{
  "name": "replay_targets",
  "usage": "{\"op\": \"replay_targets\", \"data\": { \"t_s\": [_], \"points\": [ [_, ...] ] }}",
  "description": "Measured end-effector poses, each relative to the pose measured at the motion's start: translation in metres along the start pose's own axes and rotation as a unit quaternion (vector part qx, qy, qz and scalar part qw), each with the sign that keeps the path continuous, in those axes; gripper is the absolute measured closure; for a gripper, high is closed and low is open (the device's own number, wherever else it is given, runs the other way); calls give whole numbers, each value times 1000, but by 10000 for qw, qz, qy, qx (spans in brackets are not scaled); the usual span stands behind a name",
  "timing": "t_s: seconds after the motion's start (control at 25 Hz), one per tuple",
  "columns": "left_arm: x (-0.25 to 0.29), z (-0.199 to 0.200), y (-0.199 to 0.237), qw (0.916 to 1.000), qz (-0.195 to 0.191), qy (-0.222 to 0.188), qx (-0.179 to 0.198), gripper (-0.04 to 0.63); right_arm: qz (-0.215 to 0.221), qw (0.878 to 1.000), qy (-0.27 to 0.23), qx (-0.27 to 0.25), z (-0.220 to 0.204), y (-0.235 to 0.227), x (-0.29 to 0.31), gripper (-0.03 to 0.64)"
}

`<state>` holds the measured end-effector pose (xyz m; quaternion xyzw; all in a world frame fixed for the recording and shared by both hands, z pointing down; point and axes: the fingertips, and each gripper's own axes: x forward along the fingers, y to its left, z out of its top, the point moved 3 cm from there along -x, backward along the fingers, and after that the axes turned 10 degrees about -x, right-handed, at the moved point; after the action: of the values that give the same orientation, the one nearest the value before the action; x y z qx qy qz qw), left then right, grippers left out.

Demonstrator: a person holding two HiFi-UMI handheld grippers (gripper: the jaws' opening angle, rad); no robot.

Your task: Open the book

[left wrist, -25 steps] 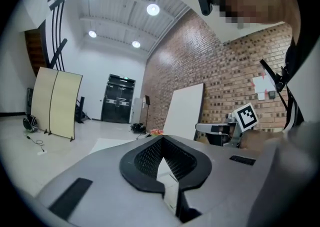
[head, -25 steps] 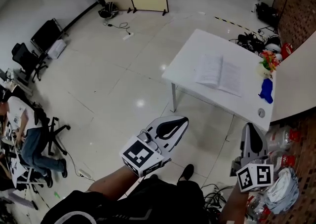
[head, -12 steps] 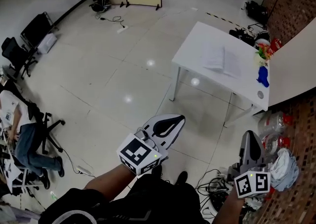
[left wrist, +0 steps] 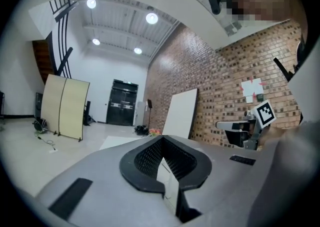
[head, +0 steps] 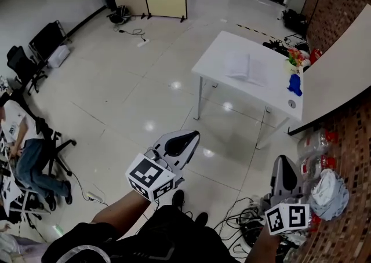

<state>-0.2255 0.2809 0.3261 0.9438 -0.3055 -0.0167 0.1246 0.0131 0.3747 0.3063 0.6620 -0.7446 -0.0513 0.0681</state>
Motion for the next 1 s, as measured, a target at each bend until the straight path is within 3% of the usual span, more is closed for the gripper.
{"op": "replay_targets", "data": {
  "t_s": [0.16, 0.44, 1.0],
  "points": [
    [-13, -7, -38, 10000, 9, -1, 7, 598, -15, 9999, -134, -1, 2, -13, -37, 614],
    [-38, -6, -59, 10000, -66, 26, 23, 598, -196, 9997, -98, 109, 7, -7, -60, 614],
    [-90, 1, -47, 9995, -280, -148, -82, 598, -352, 9994, 17, -16, 20, 52, -73, 615]
  ]
}}
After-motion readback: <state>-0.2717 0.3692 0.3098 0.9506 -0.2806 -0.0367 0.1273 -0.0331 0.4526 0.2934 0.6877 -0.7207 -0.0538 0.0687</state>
